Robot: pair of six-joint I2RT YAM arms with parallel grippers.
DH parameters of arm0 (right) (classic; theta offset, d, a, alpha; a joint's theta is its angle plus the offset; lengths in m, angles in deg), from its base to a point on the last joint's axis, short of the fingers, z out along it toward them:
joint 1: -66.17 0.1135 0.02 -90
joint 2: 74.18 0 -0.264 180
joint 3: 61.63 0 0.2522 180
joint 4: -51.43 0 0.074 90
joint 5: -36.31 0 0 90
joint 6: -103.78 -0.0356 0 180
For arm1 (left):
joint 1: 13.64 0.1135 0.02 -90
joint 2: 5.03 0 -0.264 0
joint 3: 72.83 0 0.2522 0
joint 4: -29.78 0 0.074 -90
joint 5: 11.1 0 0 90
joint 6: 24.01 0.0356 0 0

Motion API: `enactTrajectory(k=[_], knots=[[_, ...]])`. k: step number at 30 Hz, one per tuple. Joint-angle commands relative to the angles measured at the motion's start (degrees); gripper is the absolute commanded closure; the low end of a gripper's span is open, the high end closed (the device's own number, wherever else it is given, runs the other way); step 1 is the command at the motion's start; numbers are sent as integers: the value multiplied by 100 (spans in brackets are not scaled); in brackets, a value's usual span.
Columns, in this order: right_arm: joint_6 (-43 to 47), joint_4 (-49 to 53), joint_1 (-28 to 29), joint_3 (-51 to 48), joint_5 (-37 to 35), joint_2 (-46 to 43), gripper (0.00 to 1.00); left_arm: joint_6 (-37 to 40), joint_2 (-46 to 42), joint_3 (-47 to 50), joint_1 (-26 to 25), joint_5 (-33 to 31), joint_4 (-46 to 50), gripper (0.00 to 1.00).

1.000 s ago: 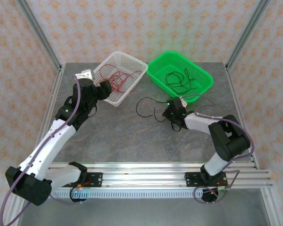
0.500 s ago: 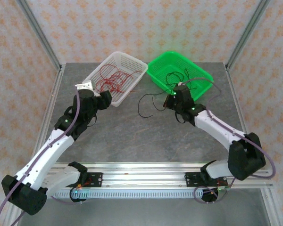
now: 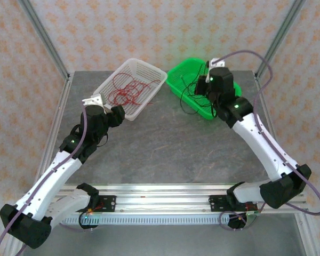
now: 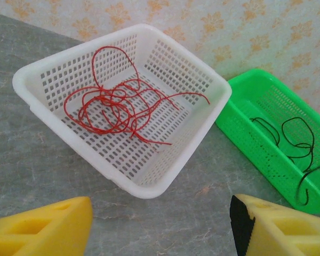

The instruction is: Untangle the cables

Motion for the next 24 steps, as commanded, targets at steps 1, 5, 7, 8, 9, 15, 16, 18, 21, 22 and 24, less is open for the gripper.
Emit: enactTrajectory(k=[1,5,7,8,9,15,16,18,21,22,24], knots=[[276,334,-130,756,-702,226,100,-37,-195,114,-34,23,-99,30],[232,350,-299,1402,-754,519,100,-26,-332,101,-39,-18,-97,30],[166,291,-380,1611,-739,619,100,-9,-342,56,-41,-54,-33,30],[113,273,-424,1721,-728,675,100,-2,-334,13,-38,-73,29,30],[86,248,-452,1800,-726,707,100,2,-327,-28,-41,-86,70,30],[-268,128,-560,2364,-643,818,100,14,-369,-145,-41,-164,295,30],[-315,111,-560,2460,-573,818,100,11,-377,-161,-34,-175,314,30],[-348,106,-557,2690,-543,850,100,11,-393,-168,-41,-212,343,30],[-231,125,-579,2943,-654,988,100,-14,-411,-154,-41,-190,336,30],[-194,174,-612,3045,-654,1089,100,-22,-421,-151,-37,-165,328,30],[-168,232,-722,3176,-560,1275,100,-30,-439,-147,-36,-142,327,30]])
